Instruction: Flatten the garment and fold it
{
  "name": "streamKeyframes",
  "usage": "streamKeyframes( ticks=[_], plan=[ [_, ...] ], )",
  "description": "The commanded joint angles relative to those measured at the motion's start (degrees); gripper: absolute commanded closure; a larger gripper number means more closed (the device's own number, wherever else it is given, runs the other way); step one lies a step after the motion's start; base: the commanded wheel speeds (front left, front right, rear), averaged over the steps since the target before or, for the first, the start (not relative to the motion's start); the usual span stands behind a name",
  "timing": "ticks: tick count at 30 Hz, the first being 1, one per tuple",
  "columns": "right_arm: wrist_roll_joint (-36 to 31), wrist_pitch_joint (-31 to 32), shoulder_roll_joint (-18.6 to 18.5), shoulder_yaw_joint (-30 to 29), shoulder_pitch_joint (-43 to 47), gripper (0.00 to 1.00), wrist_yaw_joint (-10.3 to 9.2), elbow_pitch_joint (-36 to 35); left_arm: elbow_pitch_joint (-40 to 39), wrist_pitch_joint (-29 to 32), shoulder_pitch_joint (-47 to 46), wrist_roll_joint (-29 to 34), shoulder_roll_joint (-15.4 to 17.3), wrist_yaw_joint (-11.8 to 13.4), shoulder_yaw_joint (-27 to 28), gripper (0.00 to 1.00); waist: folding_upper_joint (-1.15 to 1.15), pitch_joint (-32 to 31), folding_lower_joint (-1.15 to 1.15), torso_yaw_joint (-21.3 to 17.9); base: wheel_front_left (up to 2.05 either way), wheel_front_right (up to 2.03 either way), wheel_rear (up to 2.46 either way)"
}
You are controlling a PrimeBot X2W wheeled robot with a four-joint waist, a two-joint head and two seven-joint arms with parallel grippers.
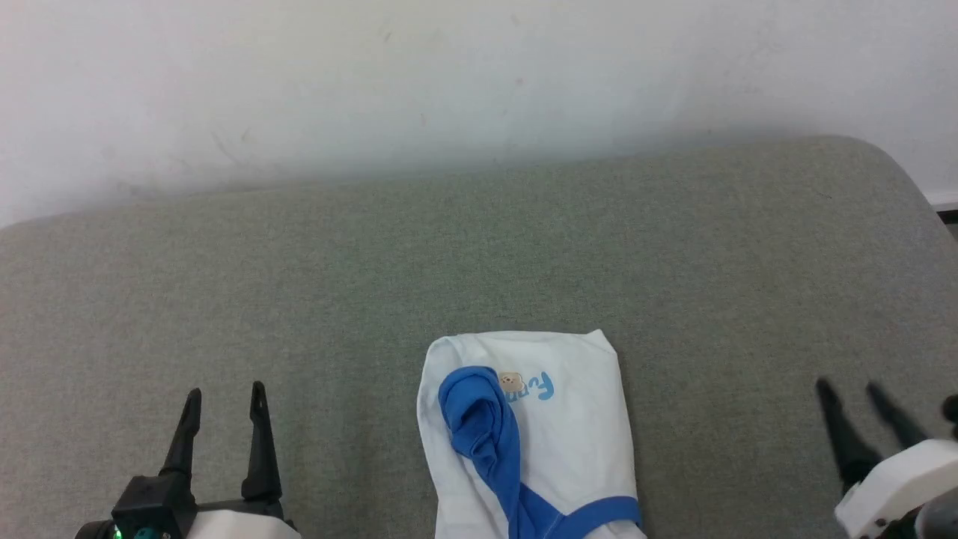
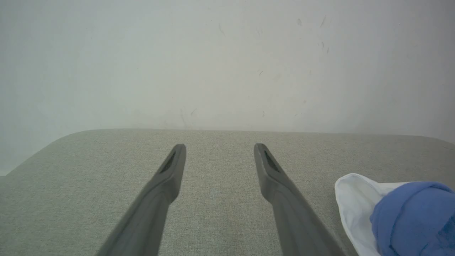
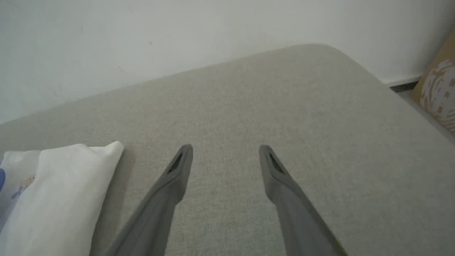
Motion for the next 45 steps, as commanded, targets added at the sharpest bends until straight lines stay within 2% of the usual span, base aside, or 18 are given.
streamKeyframes(
  ticks=[1,5,10,13,15,20,21,22,23,24,28,34,40,45],
  plan=[
    [2.2,2.0,-0.5,0.7,-0.6,0.00,-0.03,1.8,0.2,-0.3,0.5,0.5,0.5,0.4,0.3,0.00,0.00,0.1,0.01,0.0,0.00,0.00,0.00],
    [12.4,12.3,-3.1,5.5,-2.5,0.00,-0.03,9.4,0.9,-0.3,0.3,0.4,0.5,0.3,0.3,0.00,0.00,0.4,0.01,1.2,0.00,0.00,0.00],
    [34.1,24.5,0.1,7.6,-5.8,0.00,-0.03,13.9,1.1,-0.3,-0.3,0.4,0.2,0.1,-0.2,0.00,0.00,1.1,0.01,3.6,0.00,0.00,0.00],
    [42.4,29.6,1.5,7.9,-7.7,0.00,-0.03,15.5,1.0,-0.3,-0.6,0.5,-0.1,0.1,-0.4,0.00,0.00,1.6,0.01,4.8,0.00,0.00,0.00],
    [45.1,31.2,2.1,8.3,-9.0,0.00,-0.03,16.9,1.0,-0.3,-0.7,0.5,-0.3,0.1,-0.6,0.00,0.00,1.9,0.01,5.5,0.00,0.00,0.00],
    [46.4,33.7,3.2,11.9,-12.3,0.00,-0.03,21.6,0.9,-0.3,-1.3,0.5,-0.8,-0.1,-0.9,0.00,0.00,2.6,0.01,6.7,0.00,0.00,0.00],
    [46.1,34.3,3.2,12.9,-12.8,0.00,-0.03,22.5,1.0,-0.3,-1.4,0.5,-0.9,-0.1,-1.0,0.00,0.00,2.6,0.01,6.9,0.00,0.00,0.00],
    [45.7,34.7,3.1,13.9,-13.2,0.63,-0.03,23.3,1.0,-0.3,-1.5,0.5,-1.0,-0.1,-1.1,0.00,0.00,2.7,0.01,7.1,0.00,0.00,0.00],
    [45.1,34.5,2.9,14.6,-13.7,0.91,-0.03,23.8,1.0,-0.3,-1.6,0.5,-1.1,-0.1,-1.1,0.00,0.00,2.7,0.01,7.3,0.00,0.00,0.00],
    [44.7,34.2,2.7,15.1,-14.1,1.00,-0.03,24.3,1.0,-0.3,-1.6,0.6,-1.2,-0.1,-1.2,0.00,0.00,2.7,0.01,7.4,0.00,0.00,0.00],
    [41.3,31.0,0.7,17.3,-15.8,1.00,-0.03,24.2,1.0,-0.3,-1.4,0.6,-1.5,-0.1,-1.0,0.00,0.00,2.2,0.01,7.1,0.00,0.00,0.00],
    [29.1,24.3,-7.0,23.8,-18.4,1.00,-0.03,19.8,0.3,-0.3,-1.0,0.9,-1.6,-0.4,-0.7,0.00,0.00,1.3,0.01,4.3,0.00,0.00,0.00],
    [11.4,22.6,-15.7,28.6,-21.7,1.00,-0.03,19.5,-1.3,-0.3,-1.1,0.8,-2.0,0.0,-0.2,0.00,0.00,2.7,0.01,-1.7,0.00,0.00,0.00],
    [3.1,21.9,-18.1,28.3,-27.0,1.00,-0.03,23.4,-3.3,-0.3,-3.1,1.4,-2.0,0.0,0.0,0.00,0.00,8.4,0.01,-7.6,0.00,0.00,0.00]
  ],
)
